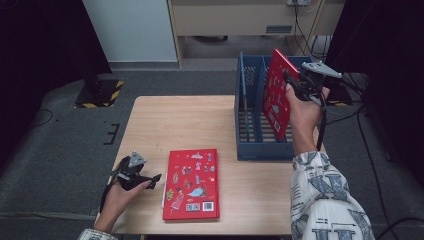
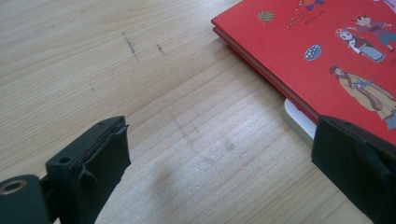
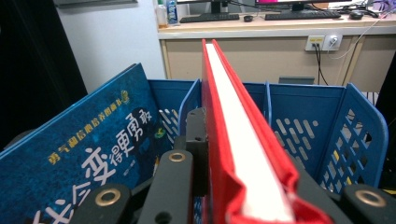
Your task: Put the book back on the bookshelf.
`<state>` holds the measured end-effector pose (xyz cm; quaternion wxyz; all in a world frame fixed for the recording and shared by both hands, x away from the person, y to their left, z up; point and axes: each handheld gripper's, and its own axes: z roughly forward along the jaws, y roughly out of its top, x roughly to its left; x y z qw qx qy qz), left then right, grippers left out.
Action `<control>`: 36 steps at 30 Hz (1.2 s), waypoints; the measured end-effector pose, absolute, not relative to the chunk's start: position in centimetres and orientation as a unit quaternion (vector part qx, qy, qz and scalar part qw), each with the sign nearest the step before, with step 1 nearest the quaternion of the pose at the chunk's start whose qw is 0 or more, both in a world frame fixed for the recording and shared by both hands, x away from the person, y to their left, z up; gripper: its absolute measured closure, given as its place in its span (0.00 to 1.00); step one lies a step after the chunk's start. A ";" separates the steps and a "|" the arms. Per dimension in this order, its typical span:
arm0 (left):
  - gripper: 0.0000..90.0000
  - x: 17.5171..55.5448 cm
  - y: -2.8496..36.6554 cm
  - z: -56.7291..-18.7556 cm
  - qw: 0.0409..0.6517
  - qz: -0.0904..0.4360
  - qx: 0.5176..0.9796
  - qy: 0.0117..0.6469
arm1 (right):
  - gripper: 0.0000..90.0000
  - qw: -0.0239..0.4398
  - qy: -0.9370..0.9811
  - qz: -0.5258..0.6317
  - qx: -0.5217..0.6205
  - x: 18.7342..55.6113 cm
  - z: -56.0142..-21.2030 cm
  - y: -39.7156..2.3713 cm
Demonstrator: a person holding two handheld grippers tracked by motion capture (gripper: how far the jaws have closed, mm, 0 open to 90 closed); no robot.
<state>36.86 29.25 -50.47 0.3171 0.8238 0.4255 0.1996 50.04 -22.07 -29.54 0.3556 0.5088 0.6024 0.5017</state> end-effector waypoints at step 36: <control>0.04 36.8 29.1 -50.5 0.315 0.201 0.825 0.423 | 0.89 0.358 0.605 0.495 0.511 51.7 -32.4 -21.0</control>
